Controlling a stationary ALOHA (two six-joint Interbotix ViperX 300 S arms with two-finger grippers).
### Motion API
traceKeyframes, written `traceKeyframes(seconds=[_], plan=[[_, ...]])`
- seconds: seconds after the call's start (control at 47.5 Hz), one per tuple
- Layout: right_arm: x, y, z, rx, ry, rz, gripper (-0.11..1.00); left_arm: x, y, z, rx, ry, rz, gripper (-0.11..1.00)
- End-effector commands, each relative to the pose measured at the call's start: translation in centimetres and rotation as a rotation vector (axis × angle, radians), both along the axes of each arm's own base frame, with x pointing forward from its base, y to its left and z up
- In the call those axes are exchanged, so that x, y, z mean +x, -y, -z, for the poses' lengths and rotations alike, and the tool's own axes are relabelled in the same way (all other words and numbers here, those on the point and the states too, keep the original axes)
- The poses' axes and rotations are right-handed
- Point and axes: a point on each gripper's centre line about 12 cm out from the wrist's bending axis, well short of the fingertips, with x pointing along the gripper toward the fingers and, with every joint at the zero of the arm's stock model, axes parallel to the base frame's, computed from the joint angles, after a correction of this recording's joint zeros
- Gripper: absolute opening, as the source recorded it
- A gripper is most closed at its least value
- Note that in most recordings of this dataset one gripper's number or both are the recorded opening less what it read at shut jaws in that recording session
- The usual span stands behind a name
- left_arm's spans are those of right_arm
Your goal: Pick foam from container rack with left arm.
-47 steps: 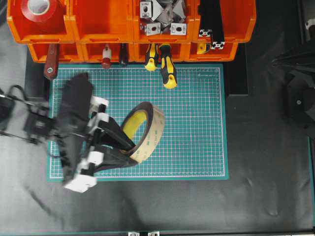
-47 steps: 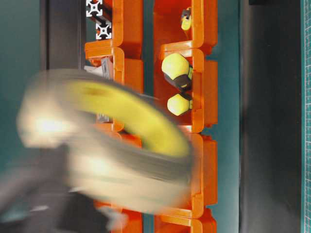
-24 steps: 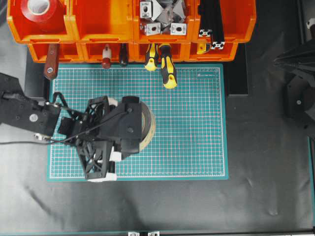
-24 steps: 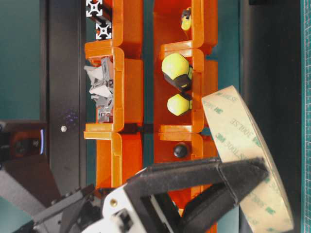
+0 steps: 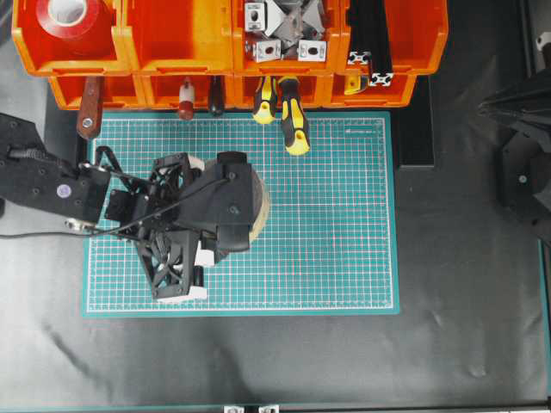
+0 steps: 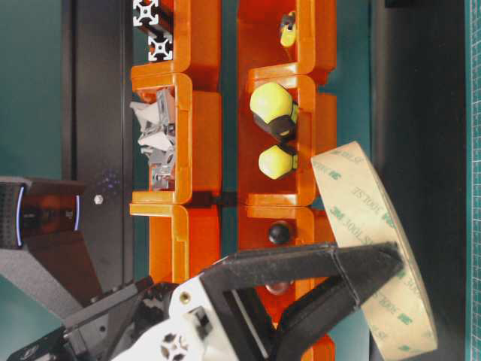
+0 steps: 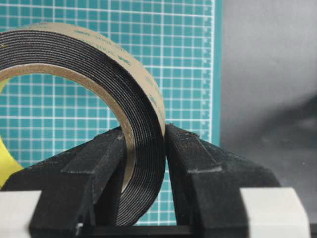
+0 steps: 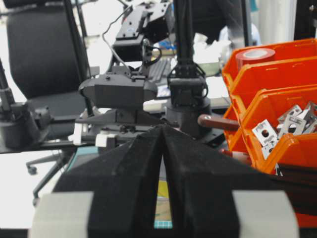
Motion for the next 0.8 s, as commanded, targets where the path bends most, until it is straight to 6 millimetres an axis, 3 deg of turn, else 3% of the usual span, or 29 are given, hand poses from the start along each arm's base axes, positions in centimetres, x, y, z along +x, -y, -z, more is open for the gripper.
traceKeyframes(seconds=[0.0, 0.042, 0.169, 0.274, 0.506, 0.78], plan=[[0.2, -0.1, -1.2, 0.006, 0.020, -0.003, -0.01, 0.2, -0.6, -1.4, -0.002, 0.031, -0.012, 0.26], [0.2, -0.1, -1.2, 0.006, 0.020, -0.003, -0.01, 0.1, -0.8, -1.2, -0.001, 0.026, -0.017, 0.33], [0.2, -0.1, -1.1, 0.005, 0.018, -0.003, -0.01, -0.1, -1.2, -1.0, 0.007, 0.017, -0.017, 0.73], [0.2, 0.0, -1.2, 0.006, 0.020, 0.000, -0.01, -0.1, -1.2, -1.0, 0.010, 0.020, -0.011, 0.90], [0.2, -0.1, -1.2, 0.005, 0.018, -0.003, -0.01, -0.4, -0.7, -3.0, -0.003, 0.082, 0.002, 0.89], [0.2, -0.1, -0.8, 0.004, -0.008, -0.004, -0.01, -3.5, 0.9, -9.4, -0.052, 0.285, 0.066, 0.88]])
